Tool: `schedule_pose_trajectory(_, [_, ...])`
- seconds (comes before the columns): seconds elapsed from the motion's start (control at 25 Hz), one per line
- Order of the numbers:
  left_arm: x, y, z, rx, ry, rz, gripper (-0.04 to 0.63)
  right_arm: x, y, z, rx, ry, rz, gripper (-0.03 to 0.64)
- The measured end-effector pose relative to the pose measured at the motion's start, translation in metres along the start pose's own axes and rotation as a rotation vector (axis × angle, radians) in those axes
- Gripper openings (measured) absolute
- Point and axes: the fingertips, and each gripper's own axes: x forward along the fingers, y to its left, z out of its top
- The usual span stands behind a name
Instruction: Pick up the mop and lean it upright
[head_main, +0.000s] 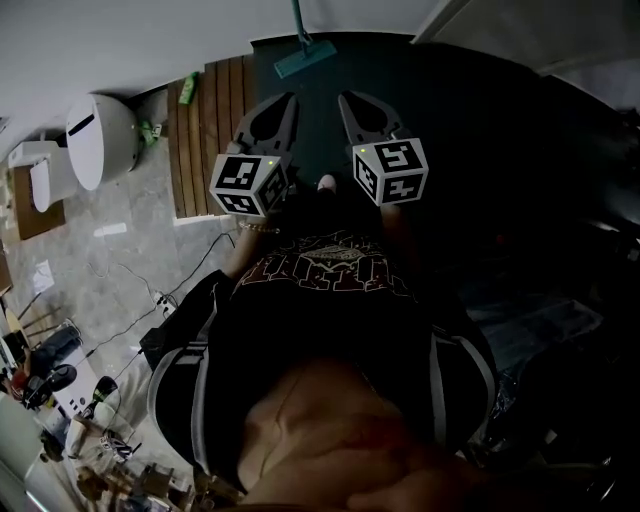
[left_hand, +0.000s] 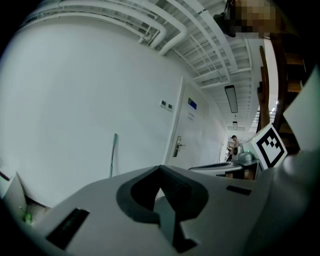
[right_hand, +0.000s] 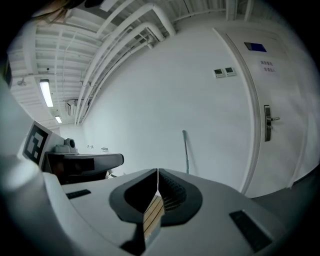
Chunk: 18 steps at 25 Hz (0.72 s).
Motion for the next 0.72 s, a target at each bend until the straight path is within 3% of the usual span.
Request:
schedule_pose_trajectory(0.4, [0.01, 0.034, 0.002, -0.041, -0.012, 0.047, 0.037, 0.031, -0.012, 0.01, -0.006, 0.005, 0.005, 0.02])
schedule_pose_trajectory(0.72, [0.051, 0.077, 0.021, -0.036, -0.005, 0.003, 0.037, 0.086, -0.02, 0.03, -0.014, 0.01, -0.003, 0.02])
